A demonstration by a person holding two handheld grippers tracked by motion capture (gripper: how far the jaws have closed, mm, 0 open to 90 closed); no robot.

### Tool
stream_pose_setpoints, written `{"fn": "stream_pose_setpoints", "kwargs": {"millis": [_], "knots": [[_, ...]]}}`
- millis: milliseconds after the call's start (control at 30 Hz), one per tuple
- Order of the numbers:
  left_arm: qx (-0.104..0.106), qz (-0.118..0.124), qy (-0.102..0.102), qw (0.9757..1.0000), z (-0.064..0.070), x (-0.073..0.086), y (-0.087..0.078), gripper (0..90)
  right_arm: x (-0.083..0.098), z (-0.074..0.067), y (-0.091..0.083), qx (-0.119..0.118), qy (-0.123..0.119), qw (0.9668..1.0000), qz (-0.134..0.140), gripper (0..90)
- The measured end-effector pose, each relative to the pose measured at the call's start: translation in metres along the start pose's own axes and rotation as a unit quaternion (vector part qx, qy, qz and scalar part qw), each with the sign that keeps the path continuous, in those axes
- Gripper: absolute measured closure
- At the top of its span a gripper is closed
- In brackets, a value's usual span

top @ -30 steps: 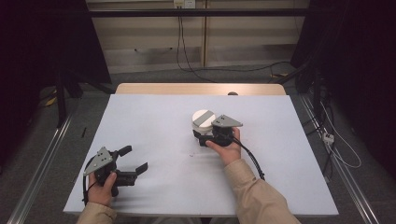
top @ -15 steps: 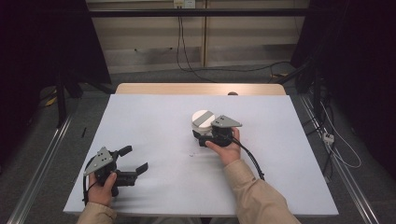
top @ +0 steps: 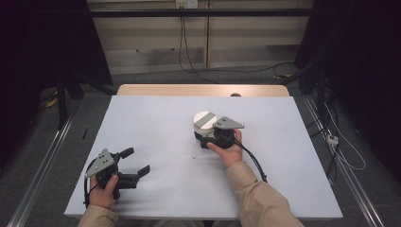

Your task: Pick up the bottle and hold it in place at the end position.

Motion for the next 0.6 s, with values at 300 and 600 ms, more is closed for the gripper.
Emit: {"fn": "stream_pose_setpoints", "kwargs": {"millis": [300,600], "knots": [[0.000,-0.001,0.000,1.0000,0.0002,0.0004,0.0002,4.0,0.0003,-0.0012,-0.0002,-0.001,-0.008,1.0000,0.001,18.6],[-0.002,0.000,-0.002,1.0000,0.0008,-0.0006,0.0011,4.0,0.0018,-0.0018,-0.0033,-0.001,-0.008,1.0000,-0.002,18.5]]}}
Point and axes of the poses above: each handheld gripper's, and its own axes: y roughly forward along the jaws, x roughly out of its underside, z roughly to its right, the point moved 9 cm from there along y, roughly forward along the jaws, and after that the axes turned 14 degrees about z, right-handed, at the moved point
